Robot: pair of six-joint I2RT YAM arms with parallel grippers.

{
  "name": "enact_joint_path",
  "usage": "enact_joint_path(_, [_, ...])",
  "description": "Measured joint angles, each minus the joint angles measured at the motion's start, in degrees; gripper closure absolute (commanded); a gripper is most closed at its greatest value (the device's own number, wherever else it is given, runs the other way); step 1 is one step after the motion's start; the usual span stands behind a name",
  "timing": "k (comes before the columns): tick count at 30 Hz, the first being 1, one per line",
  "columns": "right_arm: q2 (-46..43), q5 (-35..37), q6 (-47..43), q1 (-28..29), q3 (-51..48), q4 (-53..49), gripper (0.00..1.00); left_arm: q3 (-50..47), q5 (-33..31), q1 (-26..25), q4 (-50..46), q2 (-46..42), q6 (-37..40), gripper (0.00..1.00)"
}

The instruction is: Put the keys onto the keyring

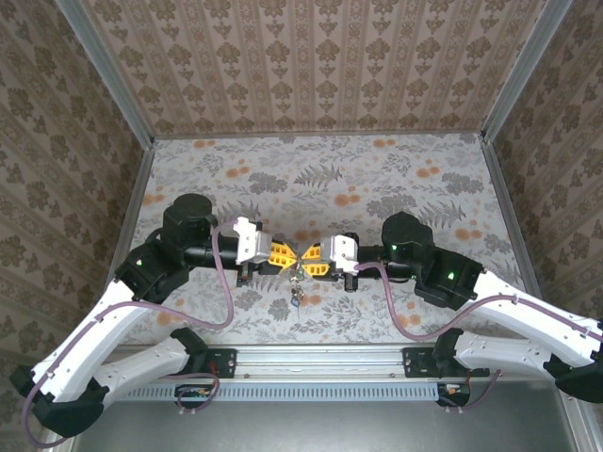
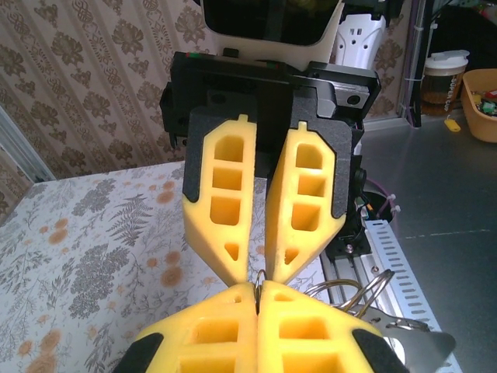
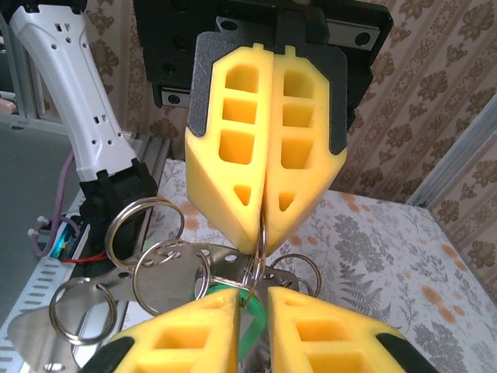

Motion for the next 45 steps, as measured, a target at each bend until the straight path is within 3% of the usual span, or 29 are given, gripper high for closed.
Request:
enact_joint_path(8, [0.5, -0.3, 0.6, 0.0, 0.6, 0.0, 1.0, -0.2, 0.0, 0.1, 0.0, -0.5, 0.0, 1.0])
enact_joint_path(45, [6.7, 1.5, 1.3, 0.0, 7.0, -5.9, 1.0, -1.3, 0.8, 0.8, 2.9, -2.1, -2.0, 1.0])
